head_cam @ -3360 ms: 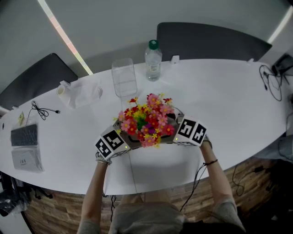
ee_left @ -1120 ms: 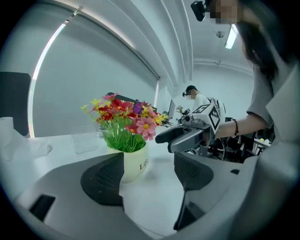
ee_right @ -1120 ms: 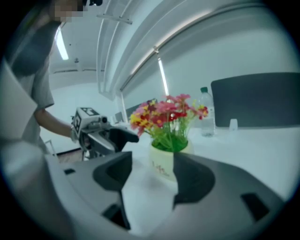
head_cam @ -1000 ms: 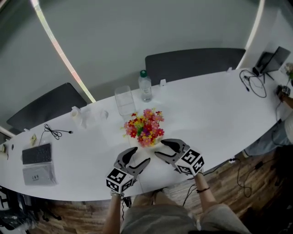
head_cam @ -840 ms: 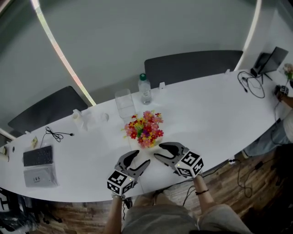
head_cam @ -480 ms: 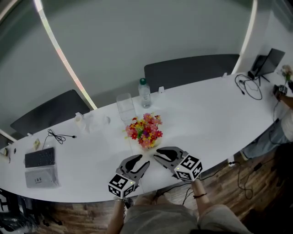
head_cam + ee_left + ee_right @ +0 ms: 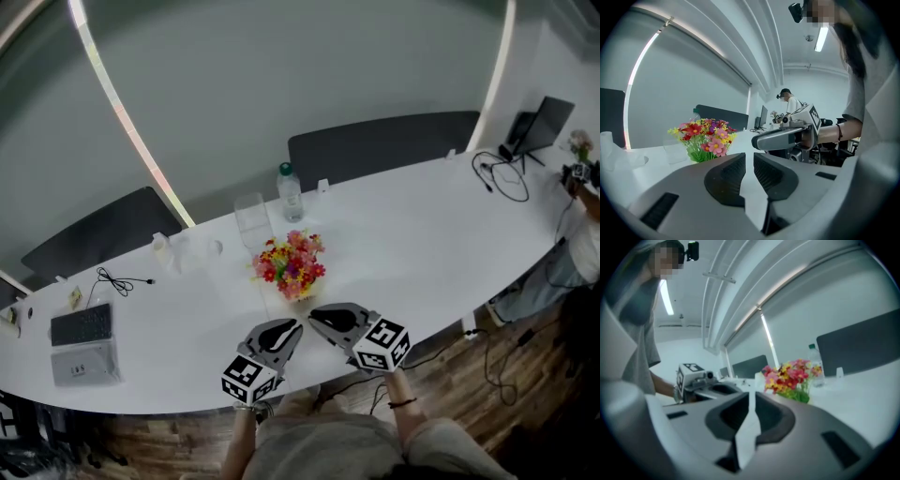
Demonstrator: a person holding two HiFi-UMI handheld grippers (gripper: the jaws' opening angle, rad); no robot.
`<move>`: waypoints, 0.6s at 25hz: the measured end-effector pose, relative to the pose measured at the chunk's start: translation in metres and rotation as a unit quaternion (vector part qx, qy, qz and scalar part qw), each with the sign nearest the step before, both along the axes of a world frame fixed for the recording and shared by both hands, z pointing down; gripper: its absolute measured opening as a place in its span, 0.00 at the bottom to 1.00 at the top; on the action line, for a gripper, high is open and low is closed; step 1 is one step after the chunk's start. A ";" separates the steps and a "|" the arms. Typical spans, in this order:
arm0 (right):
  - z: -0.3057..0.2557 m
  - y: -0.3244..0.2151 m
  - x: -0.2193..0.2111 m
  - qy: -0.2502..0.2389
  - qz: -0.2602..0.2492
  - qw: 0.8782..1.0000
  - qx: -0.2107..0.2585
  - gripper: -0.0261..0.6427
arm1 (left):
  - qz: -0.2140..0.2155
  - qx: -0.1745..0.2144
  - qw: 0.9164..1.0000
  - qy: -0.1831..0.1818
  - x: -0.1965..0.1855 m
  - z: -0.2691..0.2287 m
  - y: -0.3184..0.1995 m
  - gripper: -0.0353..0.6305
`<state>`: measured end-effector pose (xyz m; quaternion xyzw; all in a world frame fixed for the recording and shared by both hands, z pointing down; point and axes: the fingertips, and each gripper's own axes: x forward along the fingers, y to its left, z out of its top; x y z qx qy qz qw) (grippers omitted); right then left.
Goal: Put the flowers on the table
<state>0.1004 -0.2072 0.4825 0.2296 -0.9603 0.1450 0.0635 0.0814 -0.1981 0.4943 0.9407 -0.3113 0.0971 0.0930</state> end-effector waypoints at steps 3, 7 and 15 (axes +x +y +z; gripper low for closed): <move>-0.003 0.002 0.001 -0.004 -0.001 1.000 0.003 0.11 | 0.004 0.003 1.000 0.000 0.003 -0.003 0.001 0.14; -0.010 0.004 0.001 -0.012 -0.004 1.000 0.009 0.10 | 0.006 0.008 1.000 0.003 0.006 -0.009 0.002 0.13; -0.017 0.006 0.003 -0.018 -0.005 1.000 0.025 0.08 | 0.013 0.015 1.000 0.004 0.009 -0.016 0.003 0.11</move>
